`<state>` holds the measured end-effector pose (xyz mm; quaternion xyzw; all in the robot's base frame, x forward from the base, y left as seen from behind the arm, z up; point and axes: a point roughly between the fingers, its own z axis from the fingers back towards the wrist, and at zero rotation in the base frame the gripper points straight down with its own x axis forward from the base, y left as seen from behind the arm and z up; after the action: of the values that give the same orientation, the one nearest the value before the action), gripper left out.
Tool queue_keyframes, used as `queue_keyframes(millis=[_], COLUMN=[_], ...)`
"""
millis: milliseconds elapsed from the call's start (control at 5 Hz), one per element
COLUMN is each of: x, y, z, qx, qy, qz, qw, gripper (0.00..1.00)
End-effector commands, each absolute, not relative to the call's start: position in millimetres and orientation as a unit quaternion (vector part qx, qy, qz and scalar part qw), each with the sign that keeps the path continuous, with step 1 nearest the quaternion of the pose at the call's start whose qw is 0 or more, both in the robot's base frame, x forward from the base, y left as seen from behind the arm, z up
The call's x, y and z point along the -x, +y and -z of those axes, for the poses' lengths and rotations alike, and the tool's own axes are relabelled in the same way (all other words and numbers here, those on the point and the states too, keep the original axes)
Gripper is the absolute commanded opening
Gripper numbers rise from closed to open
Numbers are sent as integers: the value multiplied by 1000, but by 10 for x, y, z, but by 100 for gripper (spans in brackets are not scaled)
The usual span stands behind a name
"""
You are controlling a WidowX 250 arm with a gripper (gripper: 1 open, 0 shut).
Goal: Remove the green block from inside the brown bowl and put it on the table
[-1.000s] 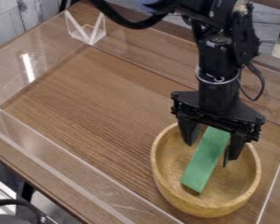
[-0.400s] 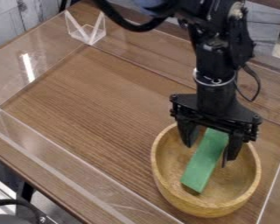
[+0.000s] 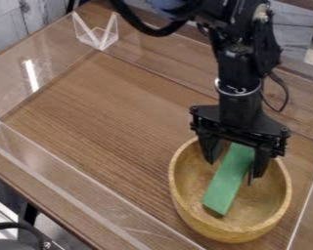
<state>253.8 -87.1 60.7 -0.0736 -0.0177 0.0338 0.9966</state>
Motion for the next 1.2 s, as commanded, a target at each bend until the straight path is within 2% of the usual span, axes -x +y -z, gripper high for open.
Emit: queue_keyframes(millis=[0,400,600,800,1000], x=[-2691,-2730,-2744,-2752,-2726], y=[-865,-846,-835,-829,-815], z=[-737,-718,-644,-594,-662], qx=[85,90,92,94,96], qy=[-46,-45,-46,-47,-40], qz=[-40,-44,-46,-47,-46], qw=[994,994,994,993,994], gripper=[100,100,100,0,0])
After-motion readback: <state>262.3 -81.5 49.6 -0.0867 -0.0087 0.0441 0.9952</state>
